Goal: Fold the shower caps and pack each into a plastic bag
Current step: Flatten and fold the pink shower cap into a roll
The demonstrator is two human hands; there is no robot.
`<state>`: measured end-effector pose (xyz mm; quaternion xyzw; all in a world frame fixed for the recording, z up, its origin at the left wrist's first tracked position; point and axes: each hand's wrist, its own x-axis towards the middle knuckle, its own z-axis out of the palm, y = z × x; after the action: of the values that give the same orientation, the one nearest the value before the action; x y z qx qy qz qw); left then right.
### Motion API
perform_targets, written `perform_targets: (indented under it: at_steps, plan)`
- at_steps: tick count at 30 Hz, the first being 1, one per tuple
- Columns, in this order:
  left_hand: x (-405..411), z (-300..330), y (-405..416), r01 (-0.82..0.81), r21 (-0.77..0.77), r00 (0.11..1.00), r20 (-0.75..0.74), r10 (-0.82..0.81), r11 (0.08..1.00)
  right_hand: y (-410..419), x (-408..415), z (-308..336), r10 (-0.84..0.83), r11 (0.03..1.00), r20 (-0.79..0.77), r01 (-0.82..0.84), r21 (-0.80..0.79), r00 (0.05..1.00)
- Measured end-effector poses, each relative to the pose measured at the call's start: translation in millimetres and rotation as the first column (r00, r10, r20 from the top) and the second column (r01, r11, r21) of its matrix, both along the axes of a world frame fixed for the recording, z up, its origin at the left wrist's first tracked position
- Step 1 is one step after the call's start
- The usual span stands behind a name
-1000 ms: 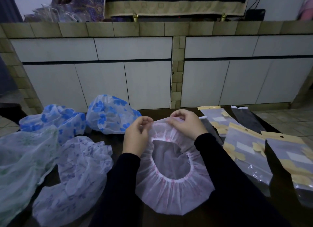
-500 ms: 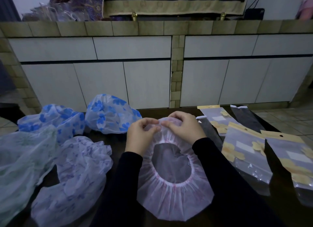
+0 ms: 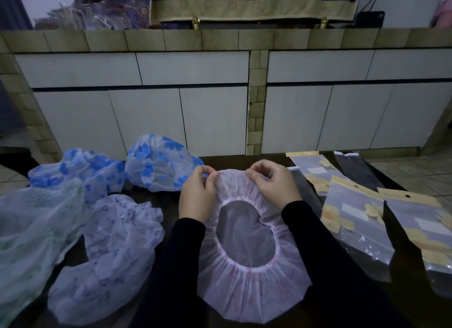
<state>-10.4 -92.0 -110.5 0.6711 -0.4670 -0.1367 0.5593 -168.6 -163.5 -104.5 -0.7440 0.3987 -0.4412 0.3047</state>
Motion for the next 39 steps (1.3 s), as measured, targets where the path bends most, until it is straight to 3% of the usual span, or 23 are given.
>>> perform_targets:
  at_steps: [3,7,9,11,13,16,18,20,24,26,29,32,34,37,39]
  plan:
    - [0,-2,-1,-0.010,0.031,0.995,0.104,0.007,0.999,-2,2,0,-0.129,0.990,0.019,0.130,-0.063,0.991]
    - [-5,1,1,-0.112,0.033,0.939,0.331,0.095,0.993,-2,5,0,-0.273,0.962,-0.132,0.271,-0.029,0.953]
    - [-9,4,4,-0.110,-0.005,0.890,0.444,0.101,0.994,-1,1,3,-0.402,0.913,-0.278,0.358,-0.195,0.873]
    - [-18,6,13,-0.062,0.039,0.848,0.529,0.032,0.997,3,-3,8,-0.460,0.871,-0.383,0.323,-0.369,0.801]
    - [-28,1,23,-0.061,0.112,0.789,0.614,-0.021,0.992,14,-3,14,-0.409,0.888,-0.545,0.182,-0.422,0.732]
    - [-37,-13,31,-0.083,0.381,0.759,0.623,-0.189,0.921,30,-1,1,-0.202,0.969,-0.814,-0.012,-0.248,0.544]
    - [-38,-20,33,-0.073,0.581,0.767,0.552,-0.327,0.810,32,-7,-15,-0.065,0.997,-0.885,-0.010,-0.079,0.461]
    - [-39,-25,35,-0.094,0.681,0.752,0.527,-0.397,0.726,29,-14,-29,-0.014,1.000,-0.911,0.029,-0.002,0.411]
    - [-37,-26,38,-0.066,0.689,0.759,0.504,-0.412,0.721,33,-19,-33,-0.016,0.999,-0.894,0.033,-0.001,0.449]
    - [-36,-21,43,-0.028,0.644,0.774,0.498,-0.391,0.765,40,-23,-27,-0.084,0.996,-0.844,0.020,-0.086,0.529]
    - [-41,-10,61,-0.055,0.460,0.716,0.636,-0.286,0.886,57,-34,-17,-0.178,0.971,-0.726,0.002,-0.237,0.665]
    - [-46,-6,84,0.023,0.390,0.683,0.666,-0.300,0.921,76,-53,-17,-0.076,0.974,-0.614,-0.073,-0.214,0.786]
    - [-45,-12,96,0.030,0.510,0.645,0.647,-0.407,0.860,85,-70,-22,0.030,0.977,-0.675,-0.164,-0.136,0.737]
    - [-37,-24,101,-0.013,0.680,0.627,0.576,-0.524,0.733,87,-82,-30,0.145,0.967,-0.808,-0.255,-0.007,0.571]
    - [-36,-26,100,0.003,0.687,0.648,0.552,-0.525,0.726,86,-82,-30,0.151,0.965,-0.795,-0.262,-0.011,0.587]
